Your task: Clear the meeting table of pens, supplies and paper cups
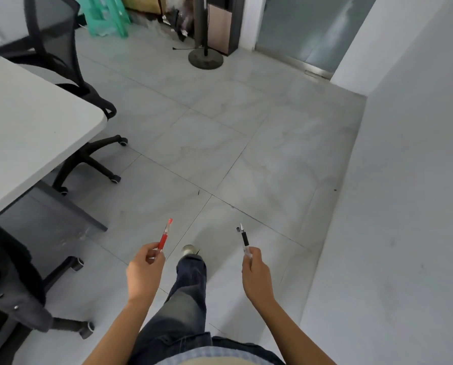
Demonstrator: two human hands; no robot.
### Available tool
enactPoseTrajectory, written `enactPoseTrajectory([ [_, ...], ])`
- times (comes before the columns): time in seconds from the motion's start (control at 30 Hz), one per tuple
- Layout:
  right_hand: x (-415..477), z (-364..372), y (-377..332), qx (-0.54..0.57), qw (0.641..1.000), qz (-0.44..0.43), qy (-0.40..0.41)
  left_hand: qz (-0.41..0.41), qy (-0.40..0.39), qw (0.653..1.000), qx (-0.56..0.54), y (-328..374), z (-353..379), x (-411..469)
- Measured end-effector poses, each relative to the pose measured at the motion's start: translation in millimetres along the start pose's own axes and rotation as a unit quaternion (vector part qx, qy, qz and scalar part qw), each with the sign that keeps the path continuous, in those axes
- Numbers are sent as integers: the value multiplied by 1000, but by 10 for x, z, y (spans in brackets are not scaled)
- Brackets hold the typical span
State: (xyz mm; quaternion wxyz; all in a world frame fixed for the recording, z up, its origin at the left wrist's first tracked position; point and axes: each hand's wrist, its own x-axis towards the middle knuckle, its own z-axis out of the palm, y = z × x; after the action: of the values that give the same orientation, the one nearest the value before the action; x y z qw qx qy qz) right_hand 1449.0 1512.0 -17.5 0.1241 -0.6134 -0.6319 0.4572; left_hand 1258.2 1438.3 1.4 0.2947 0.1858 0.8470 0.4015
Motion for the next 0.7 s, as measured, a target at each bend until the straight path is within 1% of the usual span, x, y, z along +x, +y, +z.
enactPoseTrajectory([
  [0.1,607,-33,-365,-4,1000,-6,-6,10,18,1000,-16,385,76,629],
  [0.23,1382,-66,-905,3,1000,-28,8,43,45,997,-52,1015,98,1471],
  [0.33,1880,-64,-1225,24,999,-38,22,50,39,997,-53,1360,223,1953],
  [0.53,2611,-230,-1580,59,998,-24,-2,27,5,999,-33,1702,567,2484],
  [0.7,3585,-471,-1922,60,996,-4,-62,17,47,998,-40,2214,909,3160],
])
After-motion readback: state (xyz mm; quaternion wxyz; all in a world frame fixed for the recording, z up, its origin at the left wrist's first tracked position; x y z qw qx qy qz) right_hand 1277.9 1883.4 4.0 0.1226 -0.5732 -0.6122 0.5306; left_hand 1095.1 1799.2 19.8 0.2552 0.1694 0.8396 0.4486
